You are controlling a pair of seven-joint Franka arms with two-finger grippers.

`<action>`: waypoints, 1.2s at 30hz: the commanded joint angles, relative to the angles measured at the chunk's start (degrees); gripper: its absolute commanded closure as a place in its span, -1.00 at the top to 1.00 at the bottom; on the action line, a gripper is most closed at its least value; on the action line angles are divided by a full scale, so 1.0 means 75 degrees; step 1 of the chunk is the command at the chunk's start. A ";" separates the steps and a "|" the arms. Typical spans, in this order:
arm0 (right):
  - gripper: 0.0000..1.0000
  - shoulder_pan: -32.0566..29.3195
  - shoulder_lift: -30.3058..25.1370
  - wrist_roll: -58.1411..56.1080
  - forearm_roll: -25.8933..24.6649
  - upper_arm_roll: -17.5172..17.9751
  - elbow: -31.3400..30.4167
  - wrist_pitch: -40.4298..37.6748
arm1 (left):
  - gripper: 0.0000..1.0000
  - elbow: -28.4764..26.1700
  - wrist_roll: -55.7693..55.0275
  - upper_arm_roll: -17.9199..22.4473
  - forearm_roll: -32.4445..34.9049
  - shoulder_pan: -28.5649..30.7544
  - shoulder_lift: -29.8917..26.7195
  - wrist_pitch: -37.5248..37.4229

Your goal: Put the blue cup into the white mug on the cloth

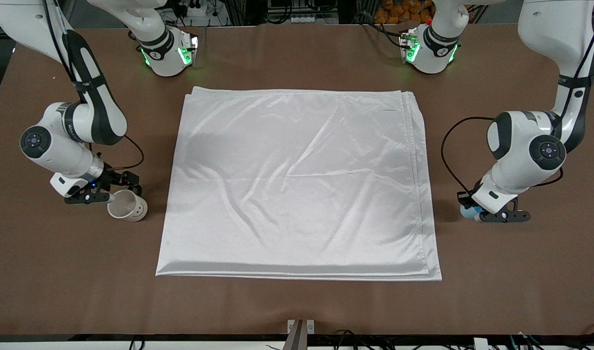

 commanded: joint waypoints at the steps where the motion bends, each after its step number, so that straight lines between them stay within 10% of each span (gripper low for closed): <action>1: 0.98 0.0014 0.0029 0.0036 0.0072 -0.0008 -0.0176 0.0420 | -1.00 -0.0010 -0.0007 -0.0032 0.0307 0.0036 -0.0299 -0.0099; 14: 0.88 0.0026 0.0182 0.0024 0.0072 0.0004 -0.0176 0.0585 | -1.00 0.0178 -0.0124 -0.0102 0.0307 0.0001 -0.0662 -0.0591; 36: -0.26 0.0026 0.0428 -0.0011 0.0071 0.0004 -0.0153 0.0901 | -1.00 0.0189 -0.0862 -0.0770 0.0670 -0.0034 -0.1353 -0.1376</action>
